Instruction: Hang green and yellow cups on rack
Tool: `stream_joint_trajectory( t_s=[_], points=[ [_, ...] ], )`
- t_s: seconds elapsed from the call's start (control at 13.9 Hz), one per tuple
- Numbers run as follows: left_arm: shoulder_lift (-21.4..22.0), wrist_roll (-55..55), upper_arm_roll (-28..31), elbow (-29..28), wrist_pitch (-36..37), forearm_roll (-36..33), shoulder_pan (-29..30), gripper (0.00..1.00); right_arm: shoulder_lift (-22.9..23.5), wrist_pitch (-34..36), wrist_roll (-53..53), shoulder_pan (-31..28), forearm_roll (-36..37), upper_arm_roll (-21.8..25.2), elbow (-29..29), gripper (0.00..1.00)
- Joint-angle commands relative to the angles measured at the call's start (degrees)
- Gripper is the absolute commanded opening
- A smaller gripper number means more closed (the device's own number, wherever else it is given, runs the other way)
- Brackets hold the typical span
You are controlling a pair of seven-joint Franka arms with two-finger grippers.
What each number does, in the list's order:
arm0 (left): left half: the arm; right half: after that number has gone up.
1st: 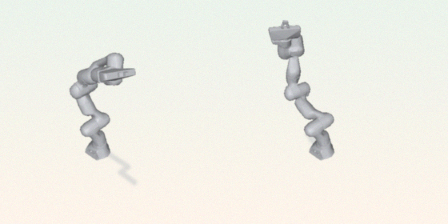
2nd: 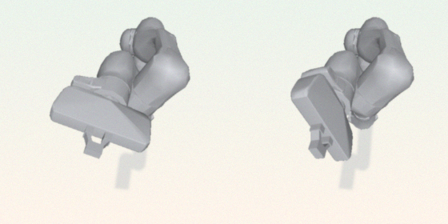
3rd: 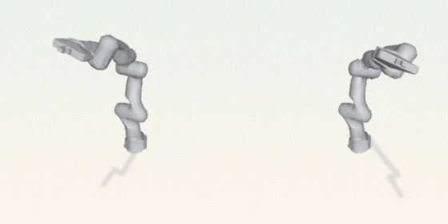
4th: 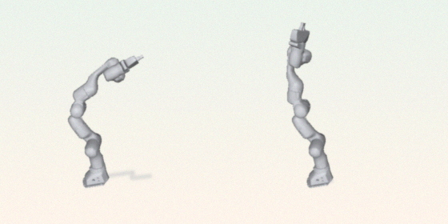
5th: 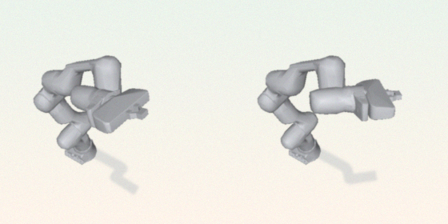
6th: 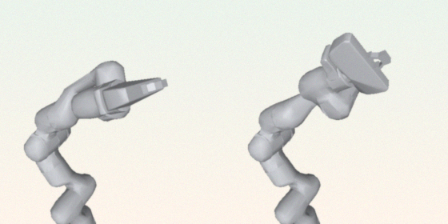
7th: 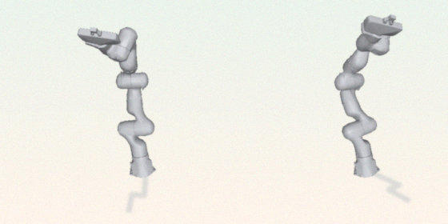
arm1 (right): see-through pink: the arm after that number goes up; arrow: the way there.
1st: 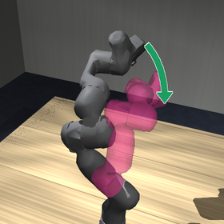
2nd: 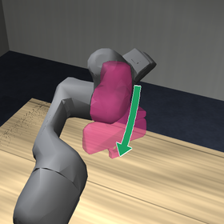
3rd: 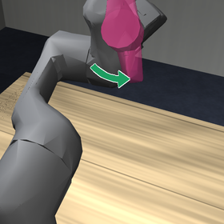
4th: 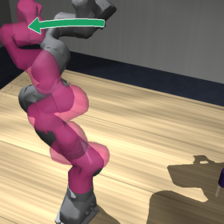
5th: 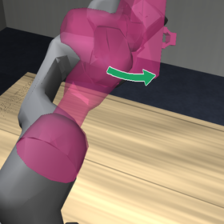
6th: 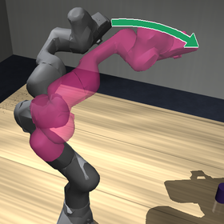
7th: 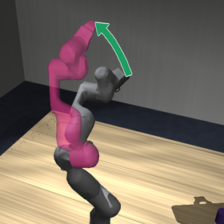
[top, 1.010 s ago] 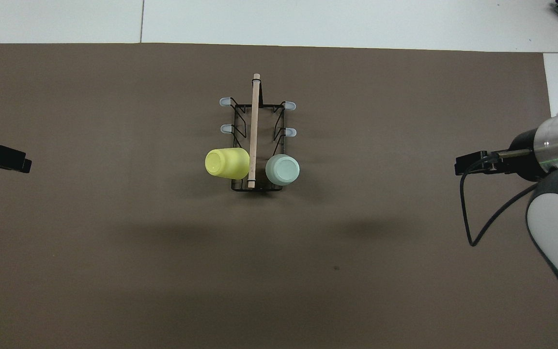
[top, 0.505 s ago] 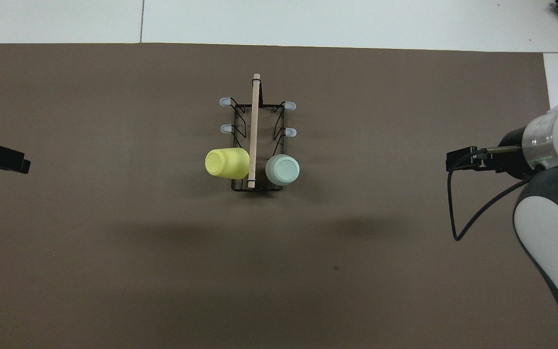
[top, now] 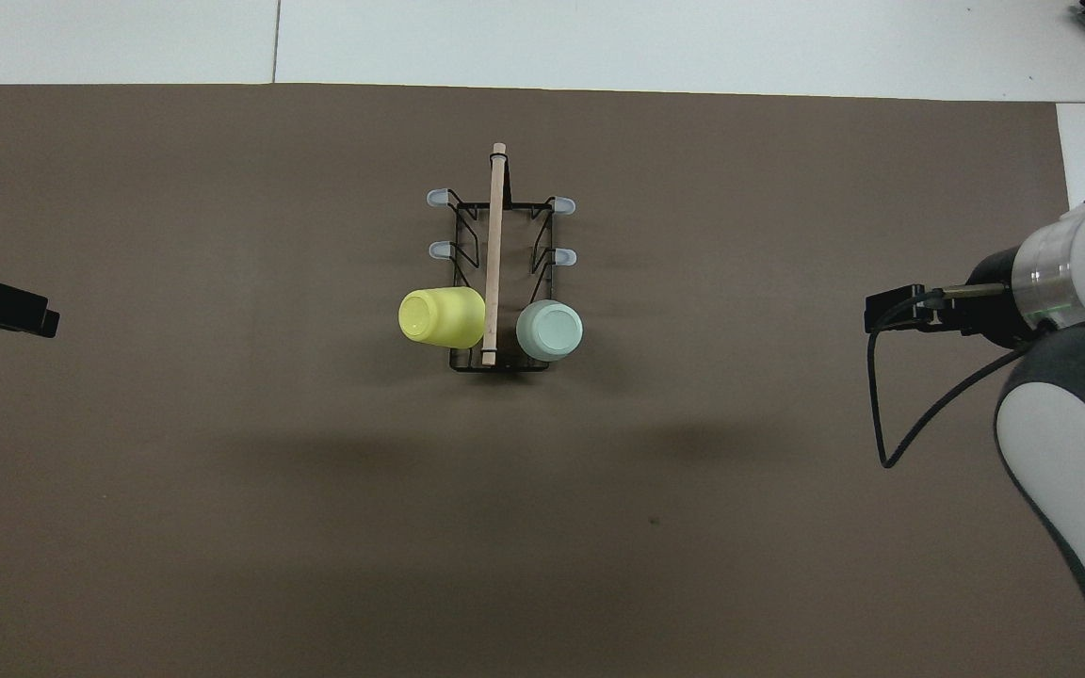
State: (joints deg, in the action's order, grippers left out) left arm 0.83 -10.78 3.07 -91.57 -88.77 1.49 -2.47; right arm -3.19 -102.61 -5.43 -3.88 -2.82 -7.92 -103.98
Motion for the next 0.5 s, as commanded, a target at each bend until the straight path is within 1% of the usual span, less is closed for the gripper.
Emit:
stream_joint_trajectory(
  t_s=[0.0,0.43],
  points=[
    [0.6,0.1,-0.3,0.3,1.3,0.4,0.2,1.00,0.5,-0.7,-1.5,0.0,0.5,-0.3,0.6,1.00],
    [0.8,0.1,0.1,0.3,1.4,0.4,-0.5,1.00,0.6,-1.5,-1.3,-0.1,0.5,-0.3,0.6,1.00]
  ],
)
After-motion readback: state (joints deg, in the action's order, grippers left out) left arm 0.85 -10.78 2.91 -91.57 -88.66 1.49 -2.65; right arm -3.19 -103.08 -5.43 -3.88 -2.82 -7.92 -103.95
